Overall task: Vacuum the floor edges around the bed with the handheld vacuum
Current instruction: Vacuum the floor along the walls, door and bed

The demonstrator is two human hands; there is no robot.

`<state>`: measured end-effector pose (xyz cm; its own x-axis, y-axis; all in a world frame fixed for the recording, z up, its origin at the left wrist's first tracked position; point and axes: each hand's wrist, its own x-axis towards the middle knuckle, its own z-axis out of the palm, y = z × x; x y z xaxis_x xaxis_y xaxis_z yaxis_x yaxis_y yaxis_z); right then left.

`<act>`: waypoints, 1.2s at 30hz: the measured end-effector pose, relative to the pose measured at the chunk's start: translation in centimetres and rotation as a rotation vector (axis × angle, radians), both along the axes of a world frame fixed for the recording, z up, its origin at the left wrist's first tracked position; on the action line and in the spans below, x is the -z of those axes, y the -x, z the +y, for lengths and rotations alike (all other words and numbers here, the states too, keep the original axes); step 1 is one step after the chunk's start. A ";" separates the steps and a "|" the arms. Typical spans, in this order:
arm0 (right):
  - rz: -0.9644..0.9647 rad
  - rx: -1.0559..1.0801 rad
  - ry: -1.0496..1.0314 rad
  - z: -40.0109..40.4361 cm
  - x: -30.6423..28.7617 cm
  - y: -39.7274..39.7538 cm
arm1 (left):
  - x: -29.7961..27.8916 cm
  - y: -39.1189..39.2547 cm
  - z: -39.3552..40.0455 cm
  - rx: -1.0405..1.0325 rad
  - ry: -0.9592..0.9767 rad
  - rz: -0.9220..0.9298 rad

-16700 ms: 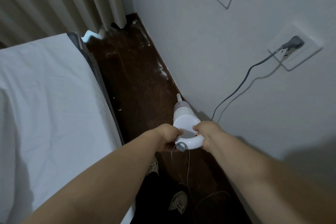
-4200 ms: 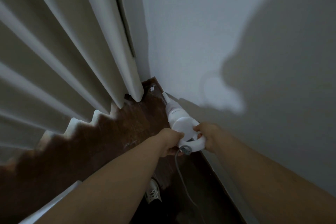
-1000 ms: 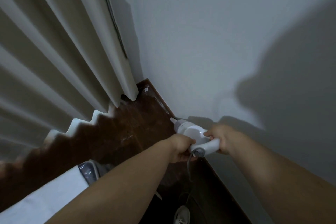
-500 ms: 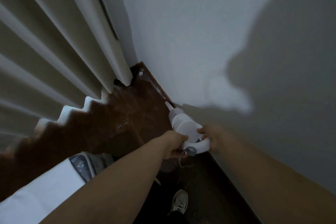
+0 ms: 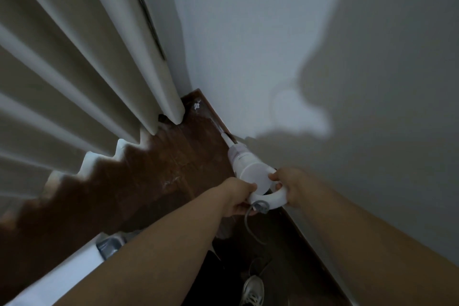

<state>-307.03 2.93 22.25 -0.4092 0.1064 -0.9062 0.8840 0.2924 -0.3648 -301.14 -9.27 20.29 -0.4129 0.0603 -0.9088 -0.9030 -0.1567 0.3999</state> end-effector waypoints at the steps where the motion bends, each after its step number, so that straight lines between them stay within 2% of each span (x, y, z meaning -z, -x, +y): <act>1: 0.004 0.000 -0.002 -0.5 -0.2 0.4 | -0.1 0.4 -0.4 0.006 -0.001 0.001; 36: 0.028 0.011 0.017 -19.6 1.8 13.4 | 0.8 13.3 -19.1 -0.025 0.022 0.015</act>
